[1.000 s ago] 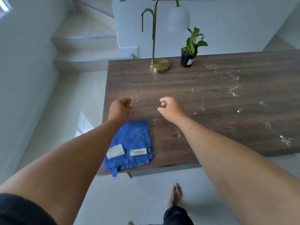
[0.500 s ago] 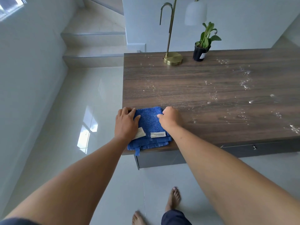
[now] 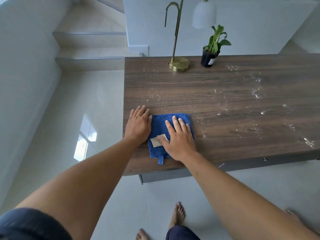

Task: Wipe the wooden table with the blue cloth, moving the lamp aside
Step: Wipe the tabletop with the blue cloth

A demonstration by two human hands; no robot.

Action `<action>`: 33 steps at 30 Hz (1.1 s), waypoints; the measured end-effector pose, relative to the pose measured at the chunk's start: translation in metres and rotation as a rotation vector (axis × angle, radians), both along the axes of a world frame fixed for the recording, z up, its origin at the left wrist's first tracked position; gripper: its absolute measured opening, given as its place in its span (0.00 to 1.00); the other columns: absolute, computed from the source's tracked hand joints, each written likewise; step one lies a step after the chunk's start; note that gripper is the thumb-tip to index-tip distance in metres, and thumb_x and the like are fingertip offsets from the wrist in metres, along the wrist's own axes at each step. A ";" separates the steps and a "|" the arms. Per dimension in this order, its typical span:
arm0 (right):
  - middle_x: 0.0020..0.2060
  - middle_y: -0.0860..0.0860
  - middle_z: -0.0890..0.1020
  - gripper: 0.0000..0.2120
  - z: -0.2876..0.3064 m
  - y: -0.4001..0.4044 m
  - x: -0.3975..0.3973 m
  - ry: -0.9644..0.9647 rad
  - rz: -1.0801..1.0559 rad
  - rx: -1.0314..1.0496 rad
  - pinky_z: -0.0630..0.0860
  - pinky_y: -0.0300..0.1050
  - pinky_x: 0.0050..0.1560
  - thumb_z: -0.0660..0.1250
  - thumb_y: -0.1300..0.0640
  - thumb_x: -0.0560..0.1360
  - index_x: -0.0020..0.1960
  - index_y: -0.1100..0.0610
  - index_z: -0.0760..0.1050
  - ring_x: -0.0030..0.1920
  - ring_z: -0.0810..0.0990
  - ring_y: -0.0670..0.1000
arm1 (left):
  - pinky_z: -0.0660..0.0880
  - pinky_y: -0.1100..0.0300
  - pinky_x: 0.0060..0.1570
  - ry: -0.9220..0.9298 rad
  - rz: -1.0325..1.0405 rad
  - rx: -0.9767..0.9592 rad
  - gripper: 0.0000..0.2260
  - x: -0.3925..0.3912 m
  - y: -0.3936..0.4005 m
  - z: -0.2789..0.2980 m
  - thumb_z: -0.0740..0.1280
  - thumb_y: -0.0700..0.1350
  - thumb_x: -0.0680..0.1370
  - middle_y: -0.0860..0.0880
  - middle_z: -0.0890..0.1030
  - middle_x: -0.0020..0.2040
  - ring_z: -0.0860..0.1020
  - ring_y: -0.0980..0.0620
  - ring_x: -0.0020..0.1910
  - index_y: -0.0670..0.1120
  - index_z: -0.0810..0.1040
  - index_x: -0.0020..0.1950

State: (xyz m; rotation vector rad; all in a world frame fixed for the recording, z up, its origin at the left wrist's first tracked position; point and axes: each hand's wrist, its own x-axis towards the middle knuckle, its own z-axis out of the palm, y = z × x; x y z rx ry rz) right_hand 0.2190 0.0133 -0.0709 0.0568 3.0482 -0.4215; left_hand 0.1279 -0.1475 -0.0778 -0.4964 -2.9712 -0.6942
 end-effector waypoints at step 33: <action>0.79 0.54 0.58 0.26 0.003 0.129 -0.192 0.044 -0.043 -0.026 0.47 0.50 0.79 0.53 0.49 0.84 0.79 0.59 0.59 0.80 0.52 0.53 | 0.41 0.54 0.77 -0.118 0.010 -0.103 0.29 -0.123 0.094 0.015 0.48 0.56 0.84 0.45 0.49 0.81 0.45 0.49 0.80 0.41 0.53 0.80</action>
